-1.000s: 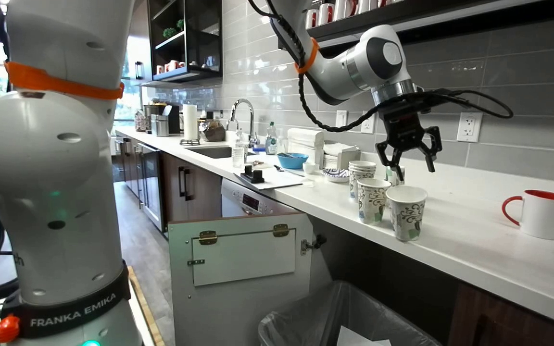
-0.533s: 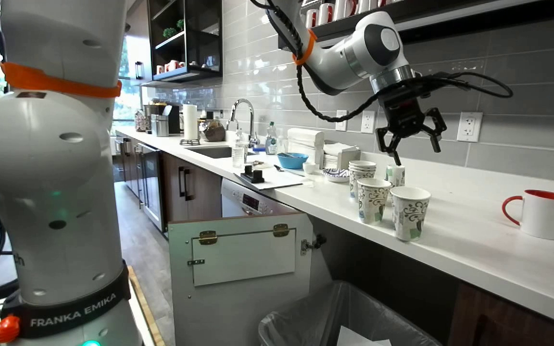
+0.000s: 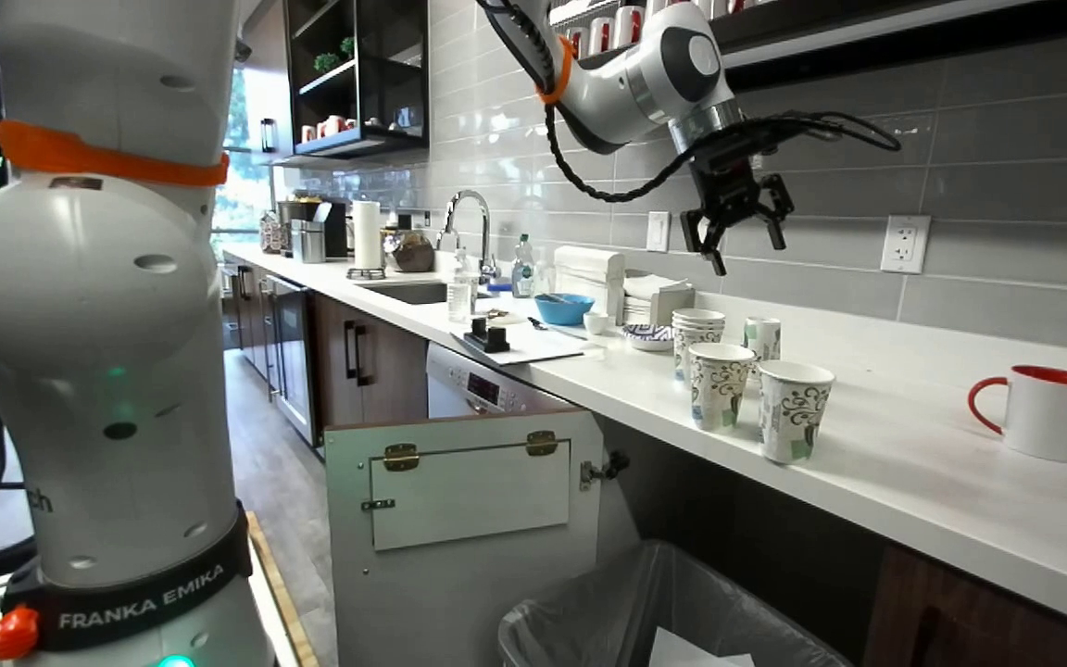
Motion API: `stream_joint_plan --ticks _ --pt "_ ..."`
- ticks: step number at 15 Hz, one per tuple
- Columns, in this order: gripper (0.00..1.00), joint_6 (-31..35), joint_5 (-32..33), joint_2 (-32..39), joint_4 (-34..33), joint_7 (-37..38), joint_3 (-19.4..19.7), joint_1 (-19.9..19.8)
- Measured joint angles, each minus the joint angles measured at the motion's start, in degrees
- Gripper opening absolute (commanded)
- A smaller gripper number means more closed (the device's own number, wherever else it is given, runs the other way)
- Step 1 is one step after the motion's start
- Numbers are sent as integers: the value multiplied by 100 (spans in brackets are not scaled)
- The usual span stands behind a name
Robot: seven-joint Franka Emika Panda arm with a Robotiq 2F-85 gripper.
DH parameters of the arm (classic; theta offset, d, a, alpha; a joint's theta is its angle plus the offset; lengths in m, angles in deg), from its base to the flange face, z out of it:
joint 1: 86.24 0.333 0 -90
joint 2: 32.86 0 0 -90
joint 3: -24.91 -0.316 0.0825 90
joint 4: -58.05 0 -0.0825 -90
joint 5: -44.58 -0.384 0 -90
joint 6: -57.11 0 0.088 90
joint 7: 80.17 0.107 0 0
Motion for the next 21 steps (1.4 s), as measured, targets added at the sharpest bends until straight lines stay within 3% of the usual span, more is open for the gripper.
stream_joint_plan --ticks 9,15,21 --pt "100 -854 -687 1000 -1137 -2293 -425 183" --pt "100 -855 -712 1795 -1812 -2919 -433 182" --pt "97 -936 -809 2079 -2194 -3353 -554 190"
